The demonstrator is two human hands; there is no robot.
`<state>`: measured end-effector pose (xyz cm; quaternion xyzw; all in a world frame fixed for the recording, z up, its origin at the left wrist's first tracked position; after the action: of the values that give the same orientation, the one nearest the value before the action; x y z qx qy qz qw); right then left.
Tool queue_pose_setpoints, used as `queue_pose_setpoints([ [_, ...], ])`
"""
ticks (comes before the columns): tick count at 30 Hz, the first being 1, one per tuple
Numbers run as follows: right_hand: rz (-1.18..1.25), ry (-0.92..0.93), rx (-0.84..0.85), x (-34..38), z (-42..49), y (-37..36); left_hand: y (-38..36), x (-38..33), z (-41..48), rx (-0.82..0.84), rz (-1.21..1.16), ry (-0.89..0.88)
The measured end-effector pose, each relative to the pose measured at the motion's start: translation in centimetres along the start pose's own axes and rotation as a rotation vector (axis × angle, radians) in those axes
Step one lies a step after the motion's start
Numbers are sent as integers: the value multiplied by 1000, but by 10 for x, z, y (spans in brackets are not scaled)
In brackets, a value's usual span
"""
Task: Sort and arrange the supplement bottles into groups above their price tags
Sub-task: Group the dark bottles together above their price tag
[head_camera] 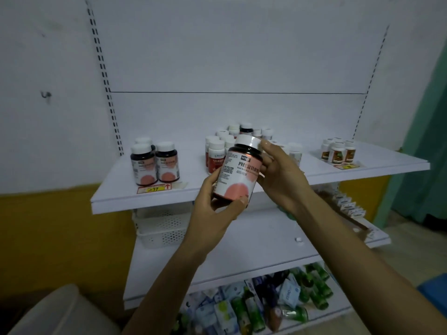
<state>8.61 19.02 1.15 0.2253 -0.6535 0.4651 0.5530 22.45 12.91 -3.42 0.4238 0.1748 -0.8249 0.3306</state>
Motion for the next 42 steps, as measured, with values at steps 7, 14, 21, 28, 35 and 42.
queue_pose_setpoints([
  [7, -134, -26, 112, -12, 39, -63, 59, -3, 8, -129, 96, -53],
  [14, -234, 196, -75, 2, 99, -127, 136, 5, 64, -138, 232, -144],
  [21, -319, 346, -290, 31, 199, -162, 217, 43, 135, -170, 468, -218],
  [28, -484, 271, -400, 2, 285, -162, 252, 80, 200, 254, 843, -271],
  [35, -651, 28, -332, -36, 328, -148, 252, 98, 228, 650, 895, -80],
  [42, -787, -190, -102, -54, 336, -145, 249, 92, 229, 739, 857, -144],
])
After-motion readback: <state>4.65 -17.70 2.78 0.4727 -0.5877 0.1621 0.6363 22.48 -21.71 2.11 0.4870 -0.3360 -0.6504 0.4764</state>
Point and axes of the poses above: each hand's wrist, its own z-axis towards the middle knuckle, its own y-axis out of the back of the hand, x = y × z, the point moved 3 cm from there along z, towards the middle knuckle, and after that the axes turned 14 degrees about -y, right-handed, at the moved point
